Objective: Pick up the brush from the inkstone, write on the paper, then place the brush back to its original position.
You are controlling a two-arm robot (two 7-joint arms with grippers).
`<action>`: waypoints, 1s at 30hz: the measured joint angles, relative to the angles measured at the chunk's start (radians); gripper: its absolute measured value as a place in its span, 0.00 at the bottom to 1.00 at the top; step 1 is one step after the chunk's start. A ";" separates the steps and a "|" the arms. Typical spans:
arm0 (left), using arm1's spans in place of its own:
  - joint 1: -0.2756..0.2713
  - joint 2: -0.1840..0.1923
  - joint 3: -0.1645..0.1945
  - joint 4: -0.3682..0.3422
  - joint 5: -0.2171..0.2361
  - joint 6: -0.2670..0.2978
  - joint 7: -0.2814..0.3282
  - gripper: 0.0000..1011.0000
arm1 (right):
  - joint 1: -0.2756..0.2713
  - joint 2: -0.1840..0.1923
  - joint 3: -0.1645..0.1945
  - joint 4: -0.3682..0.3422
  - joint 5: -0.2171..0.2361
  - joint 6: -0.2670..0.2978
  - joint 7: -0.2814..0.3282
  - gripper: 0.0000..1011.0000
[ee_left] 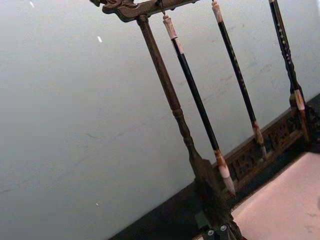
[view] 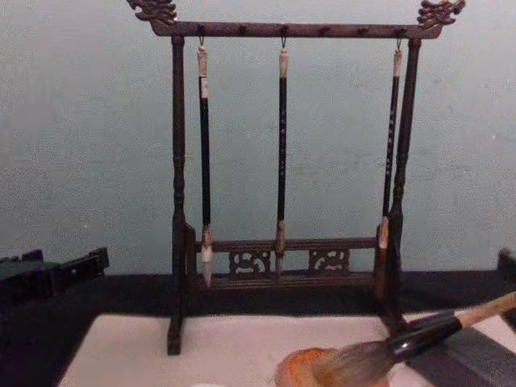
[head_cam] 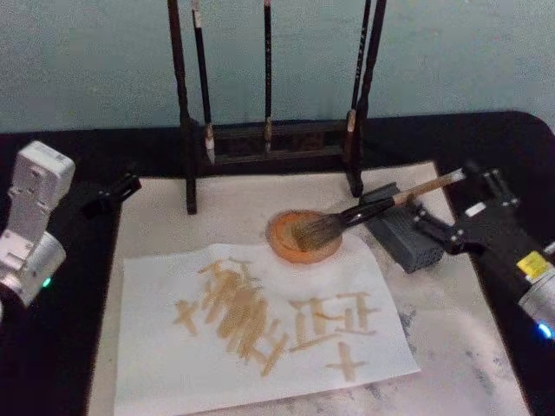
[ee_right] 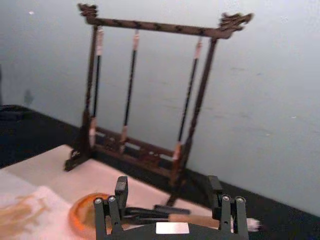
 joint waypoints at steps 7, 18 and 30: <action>0.000 0.000 0.000 0.000 0.000 0.000 0.000 0.99 | -0.001 -0.008 -0.018 0.002 0.020 0.020 0.075 1.00; 0.000 0.000 0.000 0.000 0.000 0.000 0.000 0.99 | 0.001 -0.014 -0.025 0.009 0.043 0.043 0.121 1.00; 0.000 0.000 0.000 0.000 0.000 0.000 0.000 0.99 | 0.001 -0.013 -0.024 0.009 0.042 0.040 0.114 1.00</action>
